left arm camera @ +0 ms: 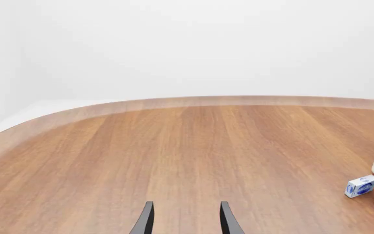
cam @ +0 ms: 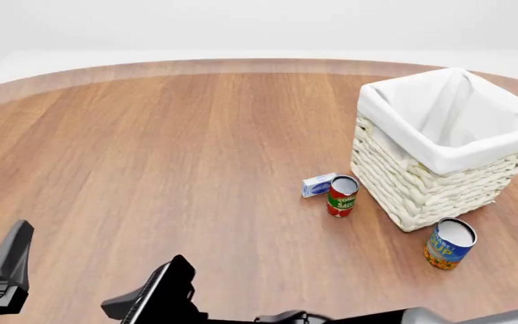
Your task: Pick up the ketchup, and put it in the basket.
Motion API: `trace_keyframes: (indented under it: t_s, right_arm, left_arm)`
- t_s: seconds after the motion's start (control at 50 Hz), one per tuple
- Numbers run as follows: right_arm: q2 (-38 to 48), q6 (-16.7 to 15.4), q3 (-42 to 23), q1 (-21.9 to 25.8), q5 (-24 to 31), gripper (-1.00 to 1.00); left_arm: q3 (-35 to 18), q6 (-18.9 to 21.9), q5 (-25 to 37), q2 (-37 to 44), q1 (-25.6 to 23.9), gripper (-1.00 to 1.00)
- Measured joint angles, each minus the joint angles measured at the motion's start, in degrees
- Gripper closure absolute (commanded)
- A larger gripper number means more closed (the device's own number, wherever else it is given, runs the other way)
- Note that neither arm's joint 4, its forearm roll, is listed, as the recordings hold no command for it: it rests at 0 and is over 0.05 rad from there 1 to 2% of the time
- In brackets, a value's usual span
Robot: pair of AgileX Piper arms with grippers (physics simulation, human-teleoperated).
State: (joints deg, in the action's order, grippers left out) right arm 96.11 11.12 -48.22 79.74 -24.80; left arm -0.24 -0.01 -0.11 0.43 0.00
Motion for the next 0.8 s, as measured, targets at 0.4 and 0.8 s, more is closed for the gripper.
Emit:
trace_keyframes:
  t_s: [0.4, 0.8]
  right_arm:
    - [1.8, 2.0, -1.5, 1.0, -0.2, -1.0]
    - [2.3, 3.8, -3.0, 2.3, -0.1, -1.0]
  left_arm:
    - [0.0, 0.0, 0.0, 0.0, 0.0, -1.0]
    - [0.0, 0.0, 0.0, 0.0, 0.0, -1.0]
